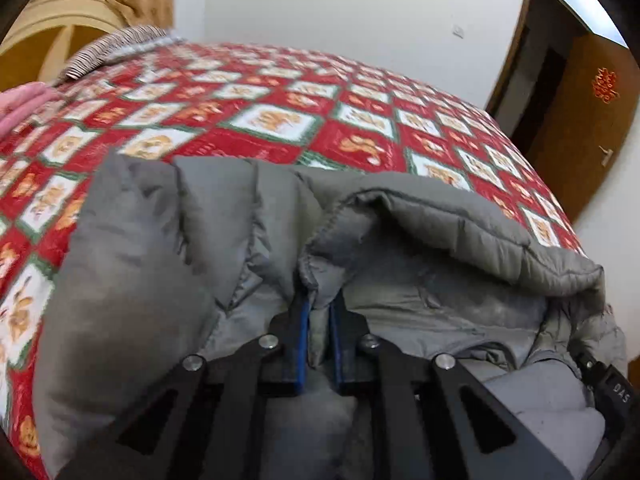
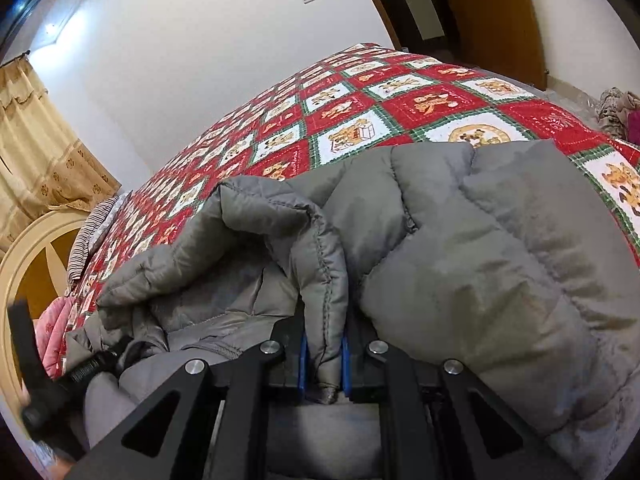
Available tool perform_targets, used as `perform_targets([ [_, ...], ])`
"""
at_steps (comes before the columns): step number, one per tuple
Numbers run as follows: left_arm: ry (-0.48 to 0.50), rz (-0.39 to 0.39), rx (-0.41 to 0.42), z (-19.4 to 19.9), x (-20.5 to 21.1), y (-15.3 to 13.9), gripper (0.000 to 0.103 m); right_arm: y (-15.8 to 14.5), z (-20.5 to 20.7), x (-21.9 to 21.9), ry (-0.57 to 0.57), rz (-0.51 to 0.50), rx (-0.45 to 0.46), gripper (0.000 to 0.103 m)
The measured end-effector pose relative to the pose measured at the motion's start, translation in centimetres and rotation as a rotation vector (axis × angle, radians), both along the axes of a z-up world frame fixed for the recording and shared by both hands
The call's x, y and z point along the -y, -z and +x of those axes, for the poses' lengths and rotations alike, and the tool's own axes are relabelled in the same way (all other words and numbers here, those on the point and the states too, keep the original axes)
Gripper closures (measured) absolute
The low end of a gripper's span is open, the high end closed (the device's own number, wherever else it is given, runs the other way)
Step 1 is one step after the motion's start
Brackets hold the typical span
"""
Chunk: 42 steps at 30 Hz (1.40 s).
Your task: Fold large clothes
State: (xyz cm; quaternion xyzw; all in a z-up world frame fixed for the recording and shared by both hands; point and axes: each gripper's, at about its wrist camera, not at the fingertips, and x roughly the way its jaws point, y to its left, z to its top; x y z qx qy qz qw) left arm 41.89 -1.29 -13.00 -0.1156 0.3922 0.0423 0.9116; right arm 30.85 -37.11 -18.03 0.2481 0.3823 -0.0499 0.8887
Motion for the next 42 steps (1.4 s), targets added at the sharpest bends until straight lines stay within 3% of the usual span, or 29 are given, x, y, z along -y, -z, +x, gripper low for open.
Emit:
perform_targets([
  [5,-0.001,-0.020,0.007,0.1,-0.3,0.1,0.088,-1.7,-1.0,0.0,0.003,-0.020,-0.015,0.086],
  [8,-0.010,0.008,0.016,-0.1,0.1,0.0,0.088,-6.4,-3.6,0.3,0.112,-0.166,0.110,0.086],
  [10,-0.014,0.023,0.021,-0.3,0.3,0.0,0.088,-8.6,-2.5,0.0,0.100,-0.201,0.133,0.086],
  [13,-0.015,0.016,0.032,-0.5,-0.1,0.0,0.088,-10.1,2.5,-1.2,0.056,-0.196,0.085,0.086],
  [15,-0.014,0.003,0.034,-0.5,-0.3,0.0,0.088,-9.4,6.2,-2.0,0.043,-0.191,0.030,0.086],
  [17,-0.013,-0.008,0.037,-0.5,-0.4,0.1,0.088,-7.0,8.7,-2.8,0.001,-0.157,-0.079,0.086],
  [20,-0.009,-0.045,0.043,-0.6,-0.8,0.1,0.086,-2.5,8.6,-3.7,-0.052,-0.101,-0.234,0.086],
  [23,-0.014,-0.149,0.088,-1.6,-2.1,-0.5,0.084,-0.9,6.2,-5.0,-0.132,-0.250,-0.134,0.086],
  [25,-0.027,-0.155,0.134,-2.8,-2.6,-1.7,0.072,-0.6,5.6,-5.2,-0.128,-0.263,-0.107,0.086],
  [27,-0.037,-0.098,0.201,-4.3,-2.7,-4.1,0.064,-0.6,5.7,-5.4,-0.130,-0.285,-0.107,0.086],
  [29,-0.014,-0.032,0.304,-5.5,-1.8,-7.4,0.046,-0.5,5.8,-5.5,-0.130,-0.303,-0.101,0.086],
  [30,0.007,0.011,0.335,-5.3,-1.0,-8.9,0.030,-0.5,5.7,-5.6,-0.128,-0.310,-0.097,0.086],
  [31,0.029,0.056,0.357,-4.7,0.1,-10.3,0.017,-0.5,5.6,-5.7,-0.127,-0.315,-0.094,0.086],
  [32,0.055,0.089,0.356,-3.5,1.1,-11.3,0.011,-0.5,5.5,-5.7,-0.126,-0.318,-0.090,0.086],
  [33,0.083,0.109,0.316,-1.8,2.3,-12.0,0.004,-0.7,5.6,-5.5,-0.125,-0.317,-0.087,0.086],
  [36,0.127,0.144,0.159,3.3,5.0,-10.3,0.004,-0.8,5.6,-5.7,-0.123,-0.328,-0.086,0.086],
  [39,0.082,0.212,0.008,5.2,5.4,-5.5,0.021,-0.8,5.4,-6.0,-0.121,-0.353,-0.085,0.086],
  [42,0.087,0.126,-0.083,4.6,3.7,-0.2,0.019,-0.8,5.4,-6.1,-0.121,-0.356,-0.080,0.086],
])
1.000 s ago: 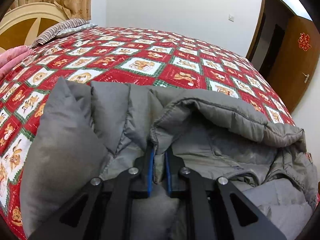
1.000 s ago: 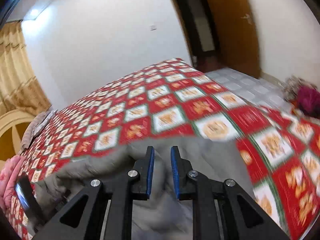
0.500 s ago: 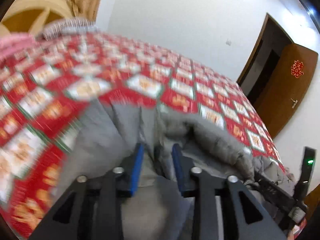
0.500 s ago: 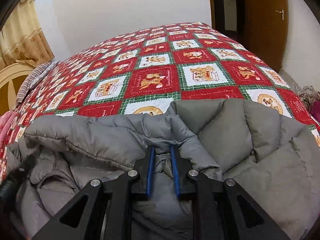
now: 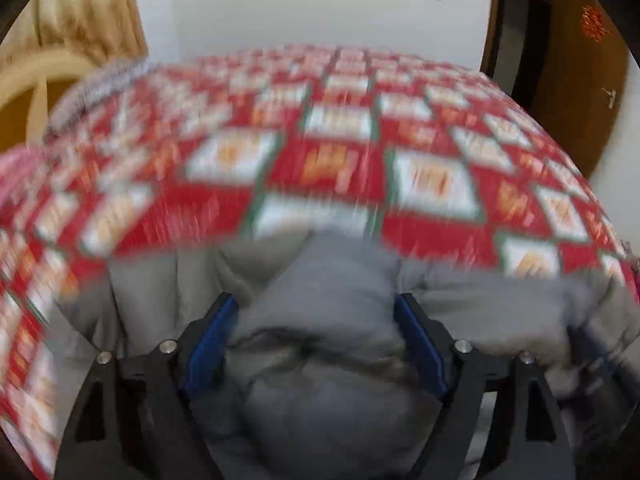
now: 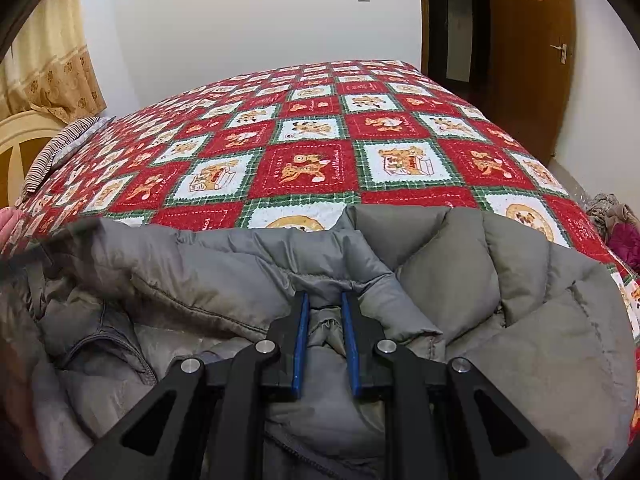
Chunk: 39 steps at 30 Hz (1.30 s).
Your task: Fold large clothes
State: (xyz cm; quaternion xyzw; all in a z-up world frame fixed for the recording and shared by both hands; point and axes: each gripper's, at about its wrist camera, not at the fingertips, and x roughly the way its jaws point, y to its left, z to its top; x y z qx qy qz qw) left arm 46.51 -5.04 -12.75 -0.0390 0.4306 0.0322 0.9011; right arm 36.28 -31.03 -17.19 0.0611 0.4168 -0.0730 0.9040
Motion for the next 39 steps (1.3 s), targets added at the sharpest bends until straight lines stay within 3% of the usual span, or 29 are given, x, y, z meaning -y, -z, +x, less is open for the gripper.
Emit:
perform_targets([
  [2,-0.016,0.010,0.035,-0.7,-0.1,-0.2,0.018,0.0,0.0,-0.2,0.000,-0.017,-0.003,0.086],
  [6,-0.016,0.108,0.016,0.1,1.6,0.5,0.016,0.0,0.2,-0.6,0.001,-0.048,-0.010,0.085],
  [13,-0.021,0.176,0.015,0.2,1.9,0.7,0.014,0.2,0.5,-1.2,0.002,-0.090,-0.029,0.085],
  [17,-0.015,0.116,0.022,0.3,0.9,0.4,0.013,0.3,0.7,-1.4,0.003,-0.115,-0.038,0.085],
  [22,0.060,-0.071,0.049,-2.8,-1.5,-2.2,0.014,-1.7,-0.9,-1.4,-0.008,-0.118,-0.019,0.084],
  [24,0.082,-0.126,0.136,-6.5,-3.2,-4.8,0.013,-4.6,-3.8,-1.7,0.002,-0.117,0.064,0.084],
  [27,0.155,-0.154,0.208,-13.2,-5.9,-8.4,0.004,-9.5,-9.8,-1.6,-0.022,-0.036,0.173,0.061],
  [29,0.231,-0.173,0.234,-17.7,-7.8,-10.2,0.004,-13.0,-15.1,-1.5,-0.064,-0.021,0.244,0.046],
  [34,0.344,-0.188,0.273,-28.9,-14.4,-12.7,0.000,-18.7,-28.4,0.1,-0.129,-0.021,0.309,0.044],
  [37,0.359,-0.205,0.258,-34.3,-17.7,-12.5,0.000,-20.4,-36.0,1.8,-0.107,-0.026,0.301,0.043],
  [39,0.352,-0.170,0.238,-37.1,-19.1,-11.7,0.000,-20.9,-40.5,2.8,-0.082,-0.022,0.280,0.043],
])
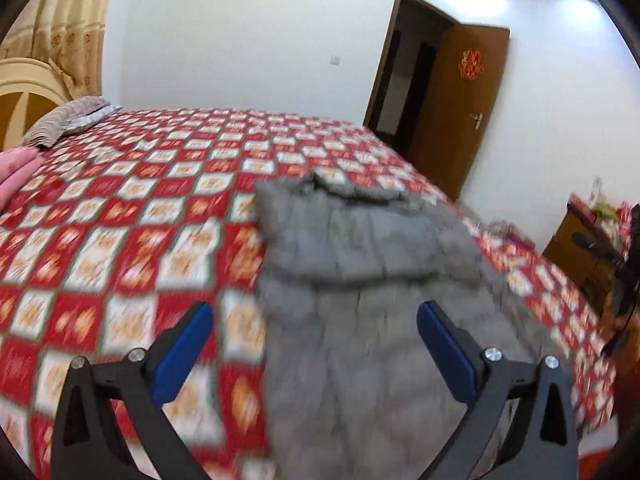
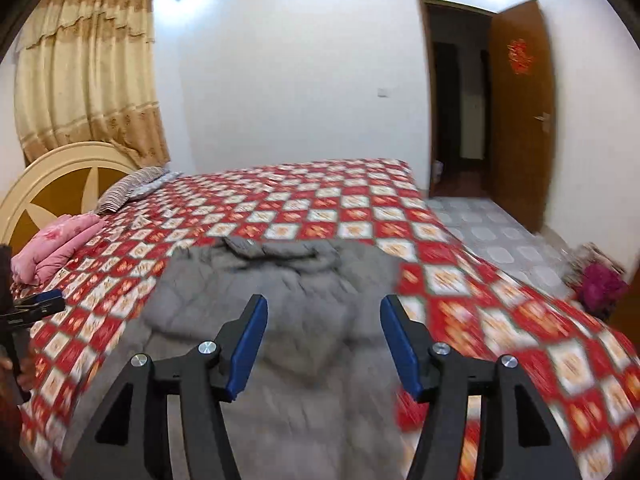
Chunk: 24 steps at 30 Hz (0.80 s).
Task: Fold large clothes
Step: 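Lift the hem with both tools and fold it toward the collar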
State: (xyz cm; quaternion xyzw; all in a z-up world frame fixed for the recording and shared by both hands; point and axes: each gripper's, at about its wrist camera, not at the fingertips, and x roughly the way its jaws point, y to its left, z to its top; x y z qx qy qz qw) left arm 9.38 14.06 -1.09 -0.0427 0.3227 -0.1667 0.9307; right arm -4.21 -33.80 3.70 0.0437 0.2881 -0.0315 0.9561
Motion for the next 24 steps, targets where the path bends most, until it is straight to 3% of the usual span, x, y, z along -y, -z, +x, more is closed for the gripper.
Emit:
perform_targets([
  [4,-0.021,0.082,-0.029,-4.5,-0.8,2.6,0.000,0.5,-6.8,0.8,0.039,-0.023,-0.060,0.043],
  [8,-0.001,0.061,-0.107,-6.7,-0.5,5.8,0.000,1.8,-12.5,0.6,0.028,-0.051,-0.151,0.043],
  [13,0.012,0.023,-0.215,-8.1,0.0,8.9,0.000,1.2,-16.8,0.3,-0.096,0.117,-0.203,0.043],
  [17,0.020,-0.004,-0.203,-9.4,-0.3,8.9,0.000,-1.8,-19.7,-0.7,-0.208,0.182,-0.142,0.042],
  [18,0.018,-0.012,-0.198,-9.4,-0.4,9.0,0.000,-2.1,-19.9,-0.8,-0.224,0.179,-0.135,0.041],
  [20,0.006,-0.040,-0.209,-9.3,-0.6,9.7,0.000,-1.8,-19.7,-1.2,-0.176,0.108,-0.137,0.020],
  [22,-0.006,-0.070,-0.240,-8.9,-0.5,10.6,0.000,0.7,-18.1,-1.3,-0.057,-0.032,-0.189,0.020],
  [24,-0.009,-0.101,-0.272,-8.6,-0.1,11.4,0.000,4.1,-16.3,-1.1,-0.045,-0.033,-0.249,0.020],
])
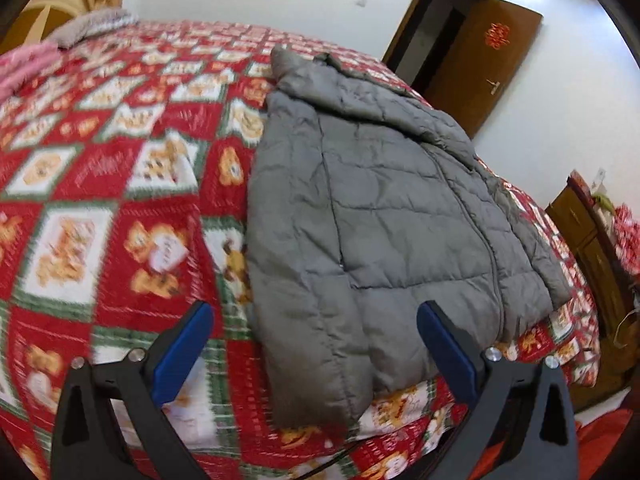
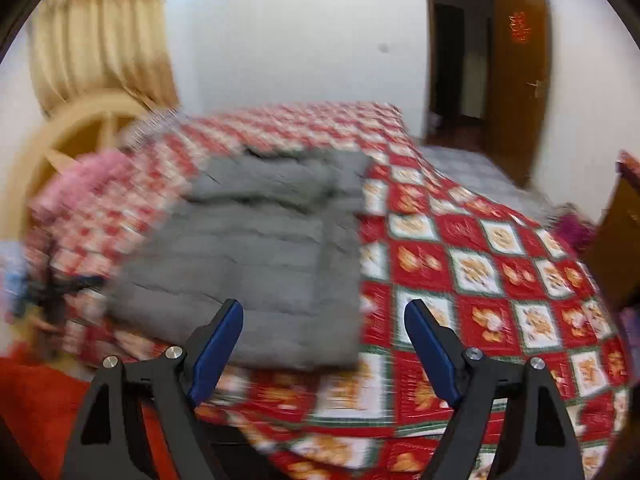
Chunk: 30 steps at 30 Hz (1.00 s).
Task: Fold large clothes
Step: 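Lift the hem with both tools and fold it toward the collar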
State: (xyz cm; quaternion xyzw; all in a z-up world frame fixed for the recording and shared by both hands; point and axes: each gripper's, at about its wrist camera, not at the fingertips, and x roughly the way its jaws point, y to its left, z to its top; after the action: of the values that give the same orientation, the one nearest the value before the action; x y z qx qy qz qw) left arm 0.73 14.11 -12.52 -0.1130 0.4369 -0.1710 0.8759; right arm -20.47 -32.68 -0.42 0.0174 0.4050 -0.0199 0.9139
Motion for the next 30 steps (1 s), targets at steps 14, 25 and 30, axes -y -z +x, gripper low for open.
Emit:
perform_targets([
  [14,0.012,0.180,-0.019,0.3,4.3,2.8,0.000,11.0,4.8,0.7,0.051,0.085,-0.156,0.021],
  [25,-0.040,0.333,-0.020,0.3,6.2,2.9,0.017,11.1,5.3,-1.1,0.040,-0.106,-0.185,0.060],
  [30,-0.020,0.299,-0.007,0.0,6.2,2.2,0.059,10.5,4.8,0.3,0.078,0.008,-0.167,0.082],
])
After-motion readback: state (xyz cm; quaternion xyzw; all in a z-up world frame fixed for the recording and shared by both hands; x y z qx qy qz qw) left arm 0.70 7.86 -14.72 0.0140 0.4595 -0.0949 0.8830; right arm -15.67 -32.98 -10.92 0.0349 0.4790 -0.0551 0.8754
